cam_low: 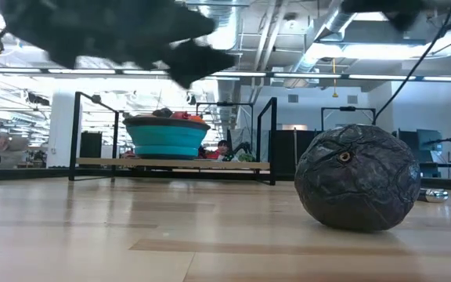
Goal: Pick & Place Fruit
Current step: Put the plum into the blue strainer bowl on the shelf
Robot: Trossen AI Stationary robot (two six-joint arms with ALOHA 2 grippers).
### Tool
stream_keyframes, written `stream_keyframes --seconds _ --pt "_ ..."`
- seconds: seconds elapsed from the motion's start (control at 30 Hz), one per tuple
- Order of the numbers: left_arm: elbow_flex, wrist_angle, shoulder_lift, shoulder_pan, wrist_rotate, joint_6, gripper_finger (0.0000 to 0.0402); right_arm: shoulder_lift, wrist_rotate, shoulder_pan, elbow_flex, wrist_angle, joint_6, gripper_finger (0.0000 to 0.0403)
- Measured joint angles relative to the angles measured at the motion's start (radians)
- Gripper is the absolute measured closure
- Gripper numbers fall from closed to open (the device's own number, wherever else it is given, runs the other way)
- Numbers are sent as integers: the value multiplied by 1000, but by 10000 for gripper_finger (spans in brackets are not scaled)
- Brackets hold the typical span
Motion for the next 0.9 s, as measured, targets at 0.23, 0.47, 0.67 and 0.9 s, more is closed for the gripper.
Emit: stream_keyframes --seconds 0.23,0.47,0.67,0.9 --pt "223 -11 207 37 251 117 106 10 200 178 -41 -70 261 284" --pt "340 -50 337 27 428 251 106 16 349 280 -40 -248 545 285" --pt "402 -52 398 37 481 371 104 16 389 275 -41 -262 623 285" --pt "471 -135 434 61 535 406 79 16 404 204 -40 -258 624 285"
